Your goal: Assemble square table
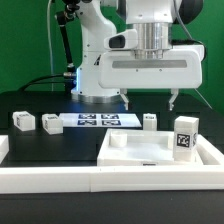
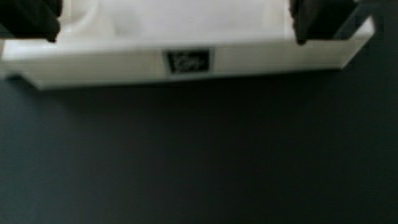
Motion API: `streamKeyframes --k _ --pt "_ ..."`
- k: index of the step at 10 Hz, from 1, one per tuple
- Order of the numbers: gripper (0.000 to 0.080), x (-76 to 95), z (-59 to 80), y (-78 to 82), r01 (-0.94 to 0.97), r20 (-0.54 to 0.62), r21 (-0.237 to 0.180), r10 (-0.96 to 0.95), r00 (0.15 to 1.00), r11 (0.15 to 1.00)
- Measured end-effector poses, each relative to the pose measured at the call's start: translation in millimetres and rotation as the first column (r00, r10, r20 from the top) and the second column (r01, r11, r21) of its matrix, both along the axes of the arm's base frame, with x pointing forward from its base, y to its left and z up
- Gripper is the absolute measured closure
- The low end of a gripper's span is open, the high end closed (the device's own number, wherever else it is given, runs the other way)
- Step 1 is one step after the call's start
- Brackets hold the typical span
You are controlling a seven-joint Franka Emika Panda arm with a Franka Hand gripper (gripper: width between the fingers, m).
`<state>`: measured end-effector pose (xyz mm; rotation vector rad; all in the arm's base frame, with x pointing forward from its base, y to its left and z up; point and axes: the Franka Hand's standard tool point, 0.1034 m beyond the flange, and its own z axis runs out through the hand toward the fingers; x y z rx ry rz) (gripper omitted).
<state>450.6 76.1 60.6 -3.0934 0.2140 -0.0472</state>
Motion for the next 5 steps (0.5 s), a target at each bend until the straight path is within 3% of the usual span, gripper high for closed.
streamKeyframes --k 5 --pt "0.0151 -19.5 -3.5 9.1 -0.029 -0.024 0.005 0.029 0.999 1.000"
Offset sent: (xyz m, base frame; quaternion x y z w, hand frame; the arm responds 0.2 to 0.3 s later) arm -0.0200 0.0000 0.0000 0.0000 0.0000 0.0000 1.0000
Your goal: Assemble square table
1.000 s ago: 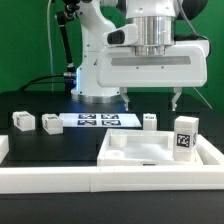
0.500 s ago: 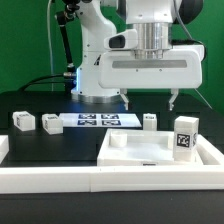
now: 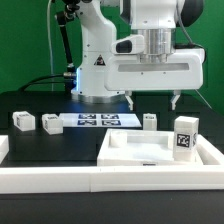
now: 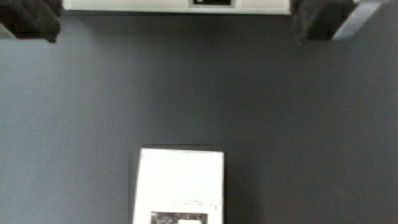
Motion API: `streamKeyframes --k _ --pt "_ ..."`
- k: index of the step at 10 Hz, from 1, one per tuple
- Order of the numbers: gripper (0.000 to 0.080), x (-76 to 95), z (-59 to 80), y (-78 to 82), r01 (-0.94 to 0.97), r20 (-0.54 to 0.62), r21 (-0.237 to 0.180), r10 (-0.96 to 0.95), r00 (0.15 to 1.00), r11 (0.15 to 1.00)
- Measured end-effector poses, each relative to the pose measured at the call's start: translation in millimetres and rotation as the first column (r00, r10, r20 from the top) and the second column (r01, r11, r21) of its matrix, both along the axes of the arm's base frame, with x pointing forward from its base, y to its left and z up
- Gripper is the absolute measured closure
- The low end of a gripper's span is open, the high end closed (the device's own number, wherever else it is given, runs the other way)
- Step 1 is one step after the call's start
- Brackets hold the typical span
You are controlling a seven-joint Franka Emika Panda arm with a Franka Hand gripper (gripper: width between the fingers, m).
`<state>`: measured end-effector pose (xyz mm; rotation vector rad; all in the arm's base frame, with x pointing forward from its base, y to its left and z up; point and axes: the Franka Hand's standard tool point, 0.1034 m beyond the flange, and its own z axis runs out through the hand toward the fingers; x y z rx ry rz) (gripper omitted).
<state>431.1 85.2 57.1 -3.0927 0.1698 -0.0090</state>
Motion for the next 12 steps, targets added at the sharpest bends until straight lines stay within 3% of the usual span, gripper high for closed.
streamKeyframes --k 4,9,12 --pt "0.0151 -2.0 -0.6 5.8 -0.017 -0.020 0.003 0.017 1.000 1.000" --pt "0.0151 -3.0 -1.5 2.6 -0.026 -0.363 0.041 0.039 0.931 0.999" --pt "0.0151 -9.6 -4.3 8.7 -0.036 -0.553 0.063 0.065 0.831 0.997"
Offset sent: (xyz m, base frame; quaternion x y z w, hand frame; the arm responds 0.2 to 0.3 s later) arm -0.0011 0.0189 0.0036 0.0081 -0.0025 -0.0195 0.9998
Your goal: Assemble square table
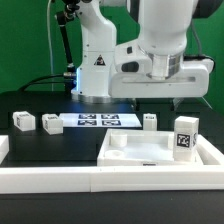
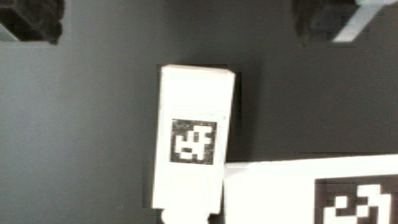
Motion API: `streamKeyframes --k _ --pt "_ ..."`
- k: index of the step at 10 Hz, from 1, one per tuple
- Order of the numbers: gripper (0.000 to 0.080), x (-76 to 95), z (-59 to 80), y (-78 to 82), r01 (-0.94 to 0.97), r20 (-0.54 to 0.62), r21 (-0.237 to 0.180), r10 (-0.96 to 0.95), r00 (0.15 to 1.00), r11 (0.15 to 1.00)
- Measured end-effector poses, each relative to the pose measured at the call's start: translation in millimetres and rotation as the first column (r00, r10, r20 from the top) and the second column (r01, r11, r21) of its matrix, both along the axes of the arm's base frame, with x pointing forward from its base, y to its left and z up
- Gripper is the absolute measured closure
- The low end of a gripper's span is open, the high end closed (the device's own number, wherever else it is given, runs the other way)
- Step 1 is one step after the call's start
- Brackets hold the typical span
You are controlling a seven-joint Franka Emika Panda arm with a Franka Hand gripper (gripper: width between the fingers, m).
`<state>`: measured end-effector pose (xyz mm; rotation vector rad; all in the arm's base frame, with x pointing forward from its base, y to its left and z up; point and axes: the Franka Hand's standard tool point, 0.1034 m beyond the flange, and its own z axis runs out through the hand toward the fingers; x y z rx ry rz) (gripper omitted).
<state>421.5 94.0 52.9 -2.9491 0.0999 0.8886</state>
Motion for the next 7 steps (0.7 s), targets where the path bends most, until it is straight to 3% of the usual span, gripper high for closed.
streamKeyframes --k 4,7 --pt "0.0151 -5.8 -4.7 -3.8 0.004 -0.223 0.007 -0.002 0.975 1.000" --pt "0.0151 -10.9 -16.9 -9.0 0.009 -0.350 0.009 -0.006 0.937 1.000"
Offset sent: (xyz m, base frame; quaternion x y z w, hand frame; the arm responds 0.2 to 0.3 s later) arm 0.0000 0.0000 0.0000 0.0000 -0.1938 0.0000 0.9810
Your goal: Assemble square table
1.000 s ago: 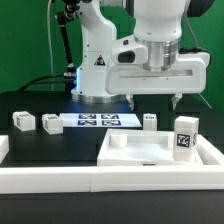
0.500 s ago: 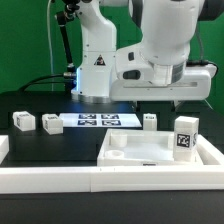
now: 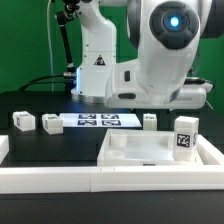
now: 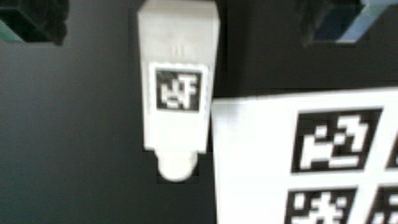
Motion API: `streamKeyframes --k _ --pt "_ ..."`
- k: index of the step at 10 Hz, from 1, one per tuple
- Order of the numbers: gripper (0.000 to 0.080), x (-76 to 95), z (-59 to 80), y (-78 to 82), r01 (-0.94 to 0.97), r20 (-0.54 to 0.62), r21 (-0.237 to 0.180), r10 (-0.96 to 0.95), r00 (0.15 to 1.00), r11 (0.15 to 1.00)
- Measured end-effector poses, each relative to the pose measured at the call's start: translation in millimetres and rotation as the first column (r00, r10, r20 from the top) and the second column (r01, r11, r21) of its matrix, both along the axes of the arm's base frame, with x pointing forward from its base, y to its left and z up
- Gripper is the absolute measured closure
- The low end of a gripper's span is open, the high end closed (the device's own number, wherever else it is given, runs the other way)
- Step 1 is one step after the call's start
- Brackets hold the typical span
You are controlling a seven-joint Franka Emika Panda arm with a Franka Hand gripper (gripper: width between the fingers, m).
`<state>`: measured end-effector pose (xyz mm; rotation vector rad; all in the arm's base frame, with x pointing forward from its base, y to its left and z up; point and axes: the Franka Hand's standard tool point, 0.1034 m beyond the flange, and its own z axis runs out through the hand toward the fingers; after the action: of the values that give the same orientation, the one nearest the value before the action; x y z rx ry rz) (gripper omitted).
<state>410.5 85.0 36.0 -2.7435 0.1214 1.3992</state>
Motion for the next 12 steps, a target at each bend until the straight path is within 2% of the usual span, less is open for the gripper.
streamKeyframes --k 1,6,8,10,12 --pt "0.0151 2.0 -4.1 0.0 0.001 0.027 -0.002 -0.001 1.000 1.000" --pt "0.0151 -13.8 -19.0 -1.7 -0.001 0.039 -0.005 0.001 0.999 1.000" --pt "0.0151 -21.9 -25.2 1.5 -0.001 0.035 -0.014 0.001 0.999 1.000" --pt "0.0151 -22.4 -27.7 4.5 0.000 0.037 -0.017 0.001 0.999 1.000" --pt "0.0421 -22.3 -28.2 3.9 0.001 0.039 -0.017 -0.001 0.999 1.000"
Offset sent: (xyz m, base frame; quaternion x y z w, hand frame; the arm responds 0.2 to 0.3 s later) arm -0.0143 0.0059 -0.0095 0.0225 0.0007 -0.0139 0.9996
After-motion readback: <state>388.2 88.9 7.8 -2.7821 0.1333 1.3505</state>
